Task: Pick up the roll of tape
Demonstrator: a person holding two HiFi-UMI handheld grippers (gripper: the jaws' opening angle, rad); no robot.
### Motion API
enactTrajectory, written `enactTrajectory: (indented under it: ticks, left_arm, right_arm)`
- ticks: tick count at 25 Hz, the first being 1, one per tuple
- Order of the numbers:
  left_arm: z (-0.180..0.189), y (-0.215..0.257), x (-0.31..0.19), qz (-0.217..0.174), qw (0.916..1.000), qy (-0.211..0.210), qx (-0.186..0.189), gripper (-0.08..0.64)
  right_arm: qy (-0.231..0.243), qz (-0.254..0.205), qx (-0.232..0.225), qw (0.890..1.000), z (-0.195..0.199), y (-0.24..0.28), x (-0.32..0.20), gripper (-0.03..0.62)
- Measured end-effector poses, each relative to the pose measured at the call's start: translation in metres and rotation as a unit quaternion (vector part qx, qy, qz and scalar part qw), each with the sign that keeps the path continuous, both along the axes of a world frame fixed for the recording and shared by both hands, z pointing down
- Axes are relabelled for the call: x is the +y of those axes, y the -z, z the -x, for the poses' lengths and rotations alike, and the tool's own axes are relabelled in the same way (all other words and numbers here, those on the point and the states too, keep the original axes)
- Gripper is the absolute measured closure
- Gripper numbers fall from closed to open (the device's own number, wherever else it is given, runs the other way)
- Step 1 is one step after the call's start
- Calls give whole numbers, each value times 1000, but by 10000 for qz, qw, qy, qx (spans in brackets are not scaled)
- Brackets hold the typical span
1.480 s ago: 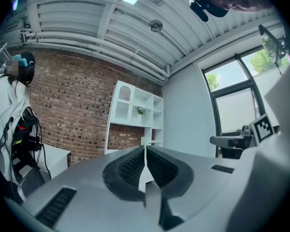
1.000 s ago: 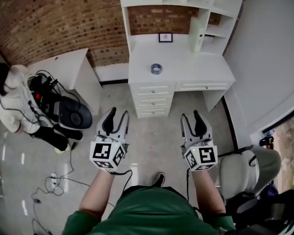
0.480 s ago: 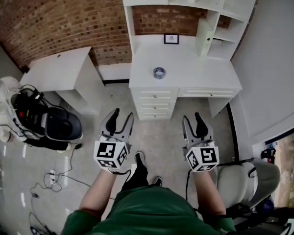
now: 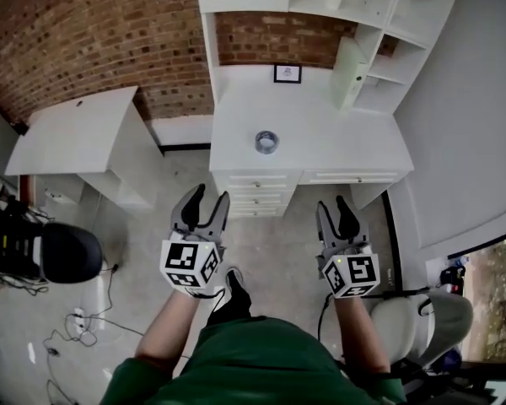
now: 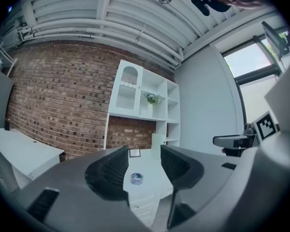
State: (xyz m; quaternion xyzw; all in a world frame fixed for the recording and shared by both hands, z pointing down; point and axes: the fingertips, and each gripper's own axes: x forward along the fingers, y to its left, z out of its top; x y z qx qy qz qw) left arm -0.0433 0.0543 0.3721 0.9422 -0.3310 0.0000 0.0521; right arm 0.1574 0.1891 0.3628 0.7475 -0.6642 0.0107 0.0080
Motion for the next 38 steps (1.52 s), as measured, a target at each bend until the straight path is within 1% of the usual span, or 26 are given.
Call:
enactTrajectory:
  ticks: [3, 6, 11, 15, 18, 24, 27, 29, 32, 34, 38]
  left_arm:
    - [-17, -1, -50, 18, 10000, -41, 0, 348]
    - [-24, -8, -100, 136, 9998, -107, 20, 348]
    - [-38, -37, -159, 359, 9991, -198, -50, 348]
    - [-46, -56, -190, 529, 9979, -329, -168, 348]
    - [-50, -64, -204, 611, 9972, -335, -260, 348]
    - [-65, -88, -234, 806, 9954, -48, -516, 348]
    - [-73, -98, -249, 916, 9933, 212, -667, 348]
    - [-80, -103, -258, 1018, 9911, 404, -760, 349]
    - [-101, -107, -269, 1086, 9886, 611, -846, 348]
    - [-112, -116, -277, 1217, 9853, 758, -925, 348]
    - [-119, -132, -289, 1321, 9807, 1128, -902, 348]
  right_arm:
    - [-24, 151, 17, 9999, -15, -4, -49, 399]
    - [-42, 337, 35, 9994, -21, -10, -99, 399]
    - [14, 736, -1, 9973, -31, -41, -169, 399]
    - [54, 1127, -13, 9936, -34, -68, -213, 399]
    - [238, 1443, -24, 9892, -37, -89, -242, 400]
    - [702, 1979, -144, 9776, -59, -138, -295, 413]
    - [1086, 2336, -143, 9662, -69, -166, -323, 420]
    - [1388, 2592, -82, 9558, -77, -185, -341, 422]
    - [1824, 2938, 59, 9383, -95, -211, -366, 425]
    - [2158, 3183, 173, 9229, -102, -228, -382, 426]
    - [2793, 3738, 438, 8834, -102, -268, -399, 430]
